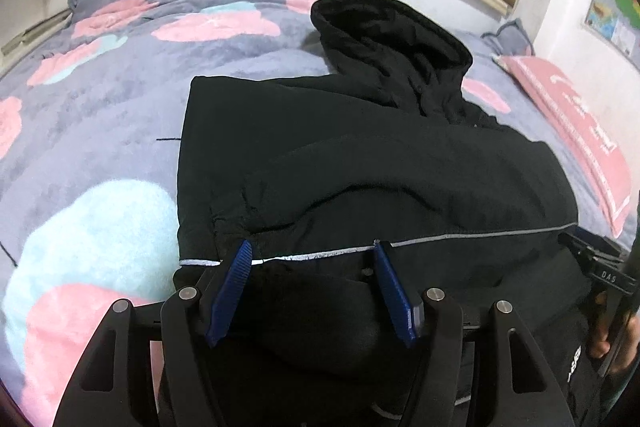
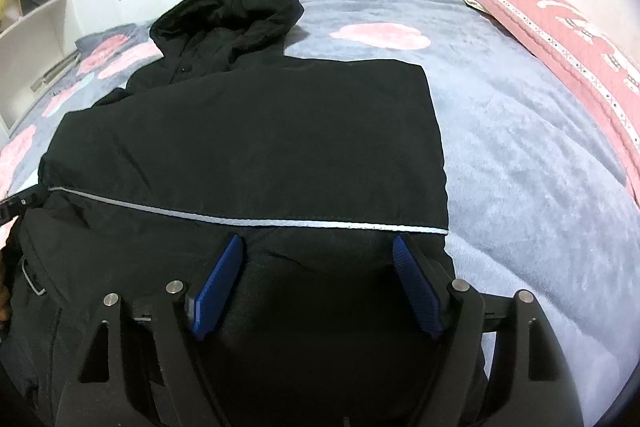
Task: Fold large clothes
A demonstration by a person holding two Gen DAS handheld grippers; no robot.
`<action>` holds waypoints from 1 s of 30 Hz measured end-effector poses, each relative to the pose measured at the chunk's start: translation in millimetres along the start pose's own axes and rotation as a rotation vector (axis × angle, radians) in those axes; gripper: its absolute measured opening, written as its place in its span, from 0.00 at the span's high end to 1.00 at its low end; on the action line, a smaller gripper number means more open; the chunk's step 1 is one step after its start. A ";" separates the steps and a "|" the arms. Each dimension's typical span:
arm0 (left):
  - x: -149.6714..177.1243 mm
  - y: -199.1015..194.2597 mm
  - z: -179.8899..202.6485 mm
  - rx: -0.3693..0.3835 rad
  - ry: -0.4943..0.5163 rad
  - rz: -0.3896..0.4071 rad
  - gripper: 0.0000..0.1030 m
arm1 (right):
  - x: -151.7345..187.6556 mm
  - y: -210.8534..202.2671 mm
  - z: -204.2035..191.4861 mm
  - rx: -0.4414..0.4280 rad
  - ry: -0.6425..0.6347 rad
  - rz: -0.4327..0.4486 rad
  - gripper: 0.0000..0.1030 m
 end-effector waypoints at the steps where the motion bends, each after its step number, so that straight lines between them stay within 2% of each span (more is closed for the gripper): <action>1: -1.1 -2.0 0.9 -0.004 0.006 -0.017 0.37 | 0.6 -1.6 0.4 0.004 -0.005 -0.021 0.23; 5: -13.4 -17.6 1.2 0.010 -0.026 -0.093 0.37 | -3.5 -10.4 3.9 -0.006 -0.039 -0.140 0.22; 9: -45.3 -52.5 0.2 0.025 -0.090 -0.098 0.37 | -24.1 -30.9 17.3 0.021 -0.034 -0.231 0.22; 15: -114.0 -99.3 6.4 0.103 -0.176 -0.049 0.37 | -98.3 -78.8 22.9 0.008 0.028 -0.185 0.22; 19: -163.0 -109.3 16.6 0.151 -0.179 -0.011 0.37 | -159.6 -97.6 17.5 0.002 0.049 -0.115 0.22; 21: -186.0 -106.4 20.2 0.164 -0.172 0.002 0.37 | -184.2 -100.4 17.1 -0.004 0.069 -0.080 0.21; 24: -212.1 -90.3 23.2 0.176 -0.170 -0.002 0.37 | -211.3 -80.6 11.6 -0.053 0.133 -0.073 0.21; 27: -230.7 -62.0 22.8 0.175 -0.179 -0.022 0.37 | -222.8 -45.7 1.7 -0.104 0.190 -0.111 0.21; 30: -245.0 -13.2 17.8 0.169 -0.203 -0.058 0.37 | -227.0 -2.5 -10.9 -0.125 0.197 -0.163 0.21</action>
Point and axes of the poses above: each gripper's, at about its wrist camera, not at the fingertips, and y roughly the way its jaws point, z to its right, x to its underside, the point moved 8 cm from there along y, roughly the way its jaws point, and after that the axes turned 6 degrees about z, right-handed, at the moved point
